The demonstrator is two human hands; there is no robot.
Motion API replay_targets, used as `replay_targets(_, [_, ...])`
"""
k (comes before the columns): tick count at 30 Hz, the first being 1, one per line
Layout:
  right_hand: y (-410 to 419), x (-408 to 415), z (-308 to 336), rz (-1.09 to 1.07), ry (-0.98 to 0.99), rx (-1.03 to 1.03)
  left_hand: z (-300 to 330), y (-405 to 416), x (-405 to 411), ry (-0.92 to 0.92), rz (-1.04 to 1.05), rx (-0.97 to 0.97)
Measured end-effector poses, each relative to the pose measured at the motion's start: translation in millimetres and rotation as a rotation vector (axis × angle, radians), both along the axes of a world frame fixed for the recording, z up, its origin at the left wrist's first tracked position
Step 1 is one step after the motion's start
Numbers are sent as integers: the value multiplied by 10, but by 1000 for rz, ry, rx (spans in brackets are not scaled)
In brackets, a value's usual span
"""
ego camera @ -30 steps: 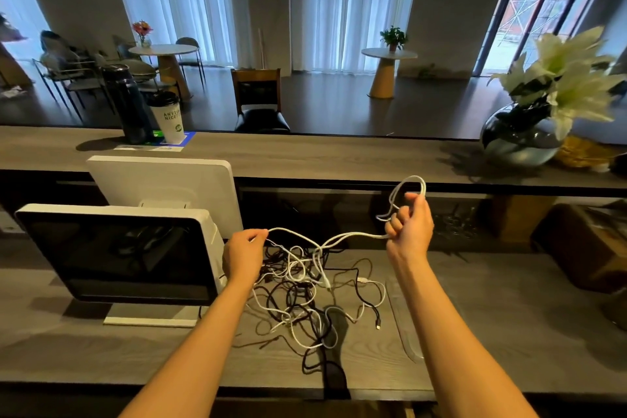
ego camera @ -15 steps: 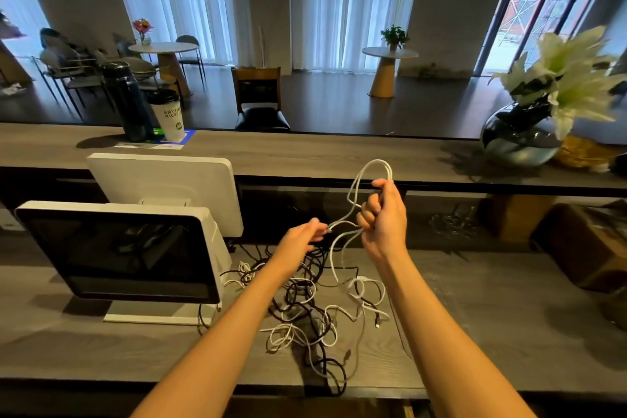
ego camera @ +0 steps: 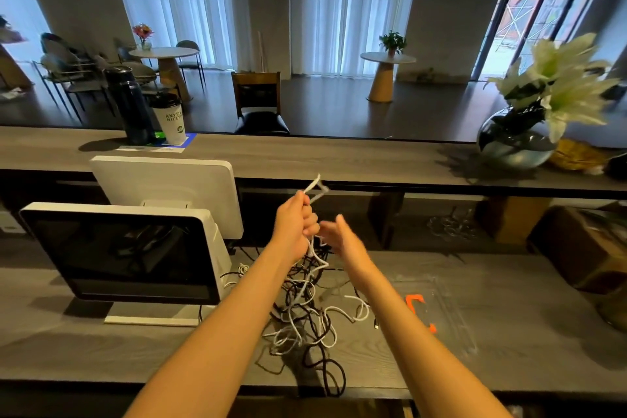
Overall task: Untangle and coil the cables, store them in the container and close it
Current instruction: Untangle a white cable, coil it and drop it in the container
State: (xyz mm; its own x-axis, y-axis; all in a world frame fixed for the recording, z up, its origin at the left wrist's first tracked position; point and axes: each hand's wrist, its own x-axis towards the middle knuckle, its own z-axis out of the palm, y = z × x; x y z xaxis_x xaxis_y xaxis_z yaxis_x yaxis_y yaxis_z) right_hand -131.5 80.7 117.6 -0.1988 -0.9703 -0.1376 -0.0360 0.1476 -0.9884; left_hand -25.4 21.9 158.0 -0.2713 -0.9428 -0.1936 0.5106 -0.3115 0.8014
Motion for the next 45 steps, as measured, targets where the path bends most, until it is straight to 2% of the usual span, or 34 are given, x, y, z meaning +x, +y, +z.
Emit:
replay_targets(4, [186, 191, -204, 131, 101, -37, 165, -72, 89, 77, -15, 68])
replay_targets(9, [211, 244, -204, 62, 164, -172, 321, -227, 239, 149, 8, 74])
replay_targets(15, [177, 46, -320, -163, 14, -154, 541, -409, 500, 204, 84, 54])
replay_targets(22, [143, -93, -421, -198, 56, -101, 486, -437, 546, 309, 139, 54])
replay_targets(25, [77, -160, -448, -284, -27, -36, 486, -414, 548, 327, 110, 54])
replay_targets(28, [42, -131, -358, -323, -120, -95, 492, -368, 479, 305, 70, 46])
replay_targets(31, [59, 1, -117, -226, -187, -191, 497, -290, 355, 265, 39, 44])
replay_targets(35, [117, 214, 207, -34, -39, -176, 466, -197, 241, 247, 4, 29])
replay_targets(38, [242, 234, 185, 34, 122, -198, 392, -196, 277, 97, 43, -13])
replay_targets(40, [329, 213, 127, 7, -23, -229, 281, -185, 334, -138, 69, -56])
replay_targets(43, [407, 112, 97, -255, -352, -222, -2, -176, 451, -534, 53, -142])
replay_targets(45, [452, 16, 86, -374, -428, -230, -187, -175, 534, -724, 41, -184])
